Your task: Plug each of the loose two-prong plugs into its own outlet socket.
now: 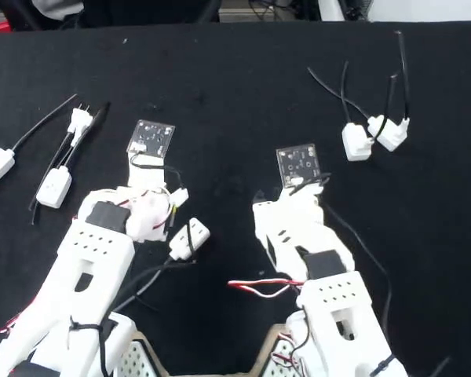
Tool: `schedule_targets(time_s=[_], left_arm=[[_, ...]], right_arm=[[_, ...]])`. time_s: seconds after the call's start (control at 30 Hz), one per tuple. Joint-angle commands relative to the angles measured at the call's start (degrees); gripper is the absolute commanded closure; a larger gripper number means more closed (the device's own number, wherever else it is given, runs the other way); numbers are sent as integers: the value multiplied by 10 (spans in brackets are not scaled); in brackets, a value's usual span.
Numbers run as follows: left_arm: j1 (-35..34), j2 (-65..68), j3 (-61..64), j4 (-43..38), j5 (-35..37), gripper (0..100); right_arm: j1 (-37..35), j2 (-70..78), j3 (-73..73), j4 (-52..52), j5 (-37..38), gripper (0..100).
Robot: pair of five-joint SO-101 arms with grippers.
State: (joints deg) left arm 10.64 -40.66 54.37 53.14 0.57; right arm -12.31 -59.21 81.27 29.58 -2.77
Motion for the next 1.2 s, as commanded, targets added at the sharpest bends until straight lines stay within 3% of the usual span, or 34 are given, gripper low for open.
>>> schedule_targets(time_s=[0.0,0.17,0.53,0.83,0.9,1.07,1.17], left_arm=[[7,-13,-13,-11,5,970],[40,-7,-41,-45,2,970],[112,-8,24,-102,24,970],[171,-8,29,-122,26,965],[175,-8,29,-120,26,927],[217,-14,38,-91,27,713],[188,-31,12,-42,22,739]], right_arm=[[-4,-15,-7,-18,5,910],[21,-15,-18,-15,2,910],[72,-17,-22,-15,1,910],[109,-15,-29,-15,-44,910],[109,-15,-29,-16,-45,910],[108,-15,-28,-18,-47,910],[108,-15,-28,-18,-47,910]])
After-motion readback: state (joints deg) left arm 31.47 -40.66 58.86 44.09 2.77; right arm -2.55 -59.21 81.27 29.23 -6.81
